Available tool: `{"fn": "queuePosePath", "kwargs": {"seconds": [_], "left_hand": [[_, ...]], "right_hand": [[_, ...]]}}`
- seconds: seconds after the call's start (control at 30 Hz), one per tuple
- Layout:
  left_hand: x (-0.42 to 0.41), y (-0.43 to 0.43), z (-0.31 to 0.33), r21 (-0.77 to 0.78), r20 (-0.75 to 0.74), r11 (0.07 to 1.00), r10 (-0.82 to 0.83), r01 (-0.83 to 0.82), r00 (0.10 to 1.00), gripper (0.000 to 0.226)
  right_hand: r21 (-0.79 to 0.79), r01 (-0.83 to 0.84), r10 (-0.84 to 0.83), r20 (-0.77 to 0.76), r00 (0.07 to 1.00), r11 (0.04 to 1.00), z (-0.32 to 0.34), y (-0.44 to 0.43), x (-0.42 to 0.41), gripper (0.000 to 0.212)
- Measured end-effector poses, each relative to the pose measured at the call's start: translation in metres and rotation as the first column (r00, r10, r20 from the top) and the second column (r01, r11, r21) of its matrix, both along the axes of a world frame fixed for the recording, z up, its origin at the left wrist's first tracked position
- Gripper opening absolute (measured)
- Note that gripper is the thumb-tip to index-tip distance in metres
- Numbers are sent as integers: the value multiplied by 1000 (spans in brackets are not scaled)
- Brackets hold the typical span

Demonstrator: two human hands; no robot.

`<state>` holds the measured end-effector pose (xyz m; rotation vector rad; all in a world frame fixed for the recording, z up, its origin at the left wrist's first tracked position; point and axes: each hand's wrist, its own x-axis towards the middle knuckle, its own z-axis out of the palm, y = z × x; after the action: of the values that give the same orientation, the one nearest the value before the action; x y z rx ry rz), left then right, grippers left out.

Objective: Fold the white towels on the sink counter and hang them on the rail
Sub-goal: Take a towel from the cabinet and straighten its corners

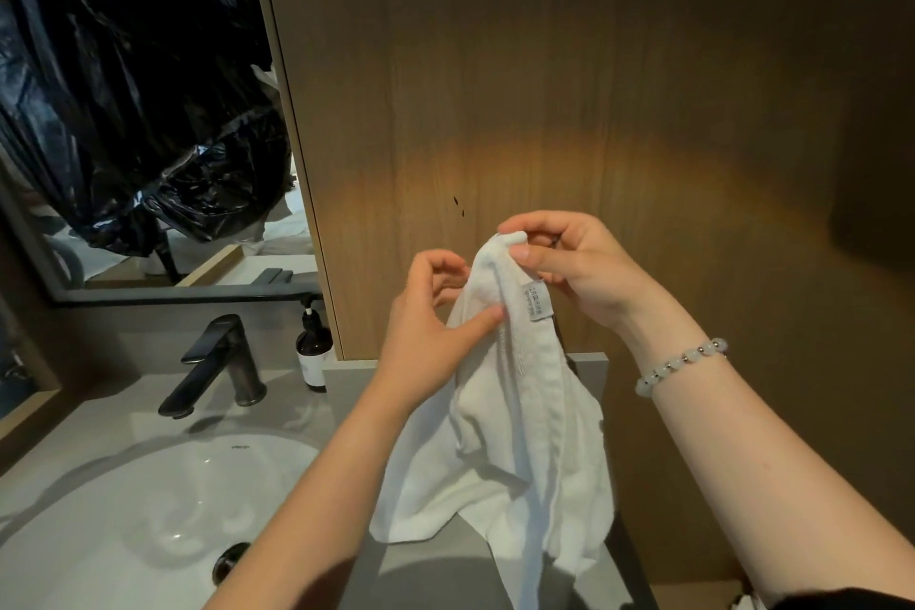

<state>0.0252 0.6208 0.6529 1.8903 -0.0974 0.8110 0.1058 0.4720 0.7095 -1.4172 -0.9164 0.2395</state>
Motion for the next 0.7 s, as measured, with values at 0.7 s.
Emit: {"fn": "queuePosePath", "kwargs": {"seconds": [0.7], "left_hand": [[1, 38, -95, 449, -390, 856, 447, -258, 805, 33]], "right_hand": [[106, 119, -109, -95, 990, 987, -7, -31, 12, 18]]}}
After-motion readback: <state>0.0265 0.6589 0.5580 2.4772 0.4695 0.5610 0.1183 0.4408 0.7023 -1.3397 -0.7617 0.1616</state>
